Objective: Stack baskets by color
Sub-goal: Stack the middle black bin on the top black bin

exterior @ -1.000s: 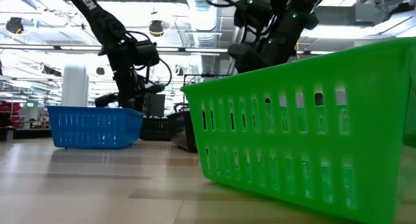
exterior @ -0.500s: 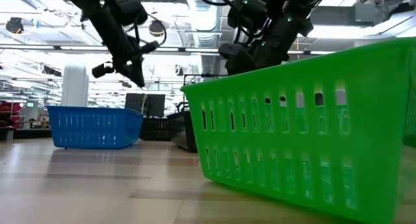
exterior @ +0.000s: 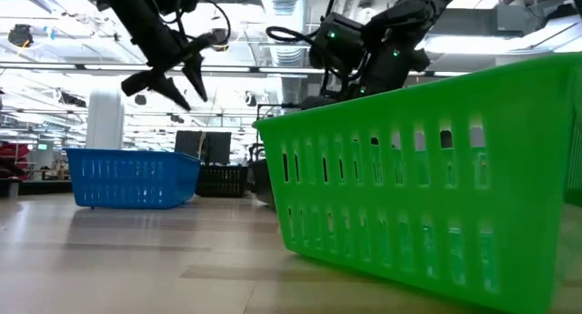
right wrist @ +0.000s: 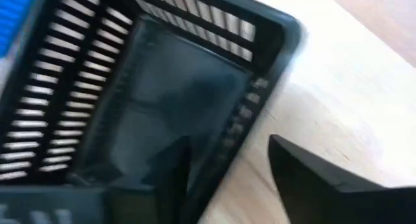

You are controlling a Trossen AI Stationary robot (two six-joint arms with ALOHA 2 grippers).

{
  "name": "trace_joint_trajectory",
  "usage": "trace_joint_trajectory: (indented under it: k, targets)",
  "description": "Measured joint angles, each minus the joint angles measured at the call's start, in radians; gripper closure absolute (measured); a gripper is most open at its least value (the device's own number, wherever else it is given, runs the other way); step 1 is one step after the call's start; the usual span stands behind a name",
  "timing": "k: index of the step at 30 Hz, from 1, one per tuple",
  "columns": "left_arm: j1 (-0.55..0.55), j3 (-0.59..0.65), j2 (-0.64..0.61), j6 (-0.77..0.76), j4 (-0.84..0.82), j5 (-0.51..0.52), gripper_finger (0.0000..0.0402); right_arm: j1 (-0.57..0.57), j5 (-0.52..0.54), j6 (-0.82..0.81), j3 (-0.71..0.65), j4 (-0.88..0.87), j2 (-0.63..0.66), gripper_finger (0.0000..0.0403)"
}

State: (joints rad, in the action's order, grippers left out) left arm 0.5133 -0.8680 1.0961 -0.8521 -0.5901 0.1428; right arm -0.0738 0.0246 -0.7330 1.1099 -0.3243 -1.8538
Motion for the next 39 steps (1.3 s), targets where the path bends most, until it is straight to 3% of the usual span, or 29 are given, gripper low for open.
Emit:
trace_joint_trajectory:
  k: [7, 11, 19, 23, 30, 39]
  targets:
    - [-0.011, 0.0, -0.055, -0.004, -0.007, 0.0, 0.0229, -0.006, -0.029, 0.056, 0.043, -0.02, 0.008, 0.0383]
    - [-0.011, 0.0, -0.088, 0.003, -0.005, 0.0, 0.0234, -0.021, -0.03, 0.095, 0.102, -0.053, 0.008, 0.0392]
    - [-0.011, 0.0, -0.165, 0.018, -0.003, 0.0, 0.0237, -0.101, -0.023, 0.154, 0.356, -0.134, 0.022, 0.0396]
    - [-0.011, 0.0, -0.214, 0.018, -0.005, 0.006, 0.0237, -0.173, 0.053, 0.022, 0.433, -0.006, 0.005, 0.0396]
    - [-0.012, 0.0, -0.298, 0.016, -0.004, 0.114, 0.0237, -0.297, 0.114, -0.239, 0.432, 0.159, -0.063, 0.0398]
    - [-0.012, 0.0, -0.339, 0.009, -0.009, 0.153, 0.0237, -0.272, 0.086, -0.341, 0.506, 0.232, -0.218, 0.0398]
